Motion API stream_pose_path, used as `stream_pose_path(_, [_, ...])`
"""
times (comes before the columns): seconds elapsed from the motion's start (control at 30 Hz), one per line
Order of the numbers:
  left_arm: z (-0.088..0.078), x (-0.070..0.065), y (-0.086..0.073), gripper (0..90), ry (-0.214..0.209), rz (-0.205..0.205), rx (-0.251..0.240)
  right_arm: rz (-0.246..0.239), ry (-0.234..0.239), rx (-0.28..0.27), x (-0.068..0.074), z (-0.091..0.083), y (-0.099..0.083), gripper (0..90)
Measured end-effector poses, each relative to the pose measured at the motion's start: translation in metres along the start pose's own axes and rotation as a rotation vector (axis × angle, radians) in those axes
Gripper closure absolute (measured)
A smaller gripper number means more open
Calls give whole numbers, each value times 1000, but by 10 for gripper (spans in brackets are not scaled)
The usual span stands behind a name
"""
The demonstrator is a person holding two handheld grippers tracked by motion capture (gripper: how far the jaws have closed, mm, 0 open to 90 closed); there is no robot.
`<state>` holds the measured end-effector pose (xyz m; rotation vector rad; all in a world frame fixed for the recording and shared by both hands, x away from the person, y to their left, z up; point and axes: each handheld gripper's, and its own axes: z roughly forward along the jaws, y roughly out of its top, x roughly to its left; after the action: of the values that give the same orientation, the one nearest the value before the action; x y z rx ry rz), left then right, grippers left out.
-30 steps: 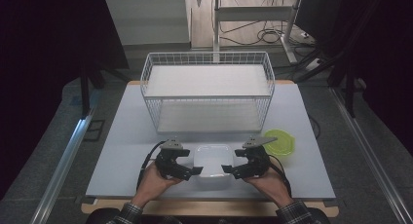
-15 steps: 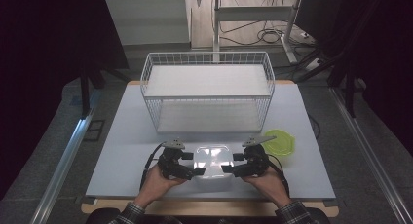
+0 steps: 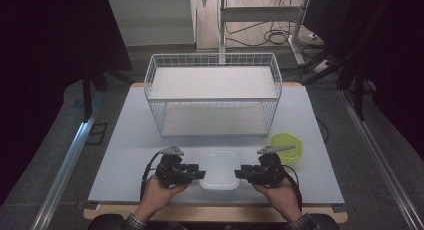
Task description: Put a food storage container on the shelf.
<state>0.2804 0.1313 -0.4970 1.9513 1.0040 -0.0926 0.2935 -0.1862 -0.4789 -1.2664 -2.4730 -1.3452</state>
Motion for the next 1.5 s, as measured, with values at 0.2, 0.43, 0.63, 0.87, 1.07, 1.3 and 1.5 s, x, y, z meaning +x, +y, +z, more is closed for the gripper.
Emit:
stream_pose_path(0.2, [-2,-5,0,651,51,-24,-7,49,11,-70,5,-4,1,728])
stream_pose_path(0.43, [-2,-5,-1,729,23,-48,-63,87,-30,-64,0,-4,0,760])
stream_pose_path(0.63, [-2,-4,-1,782,45,-52,-80,60,-66,-80,1,-3,2,787])
stream_pose_path(0.87, [-3,-5,1,787,79,-37,-102,6,-101,-112,7,-3,5,789])
stream_pose_path(1.07, [-13,-11,13,787,98,6,-132,-21,-93,-160,10,-10,14,788])
stream_pose_path(1.3, [-27,-14,32,788,121,45,-172,-40,-86,-218,14,-18,30,789])
stream_pose_path(1.5, [-39,-14,46,787,138,60,-199,-65,-86,-253,19,-21,47,789])
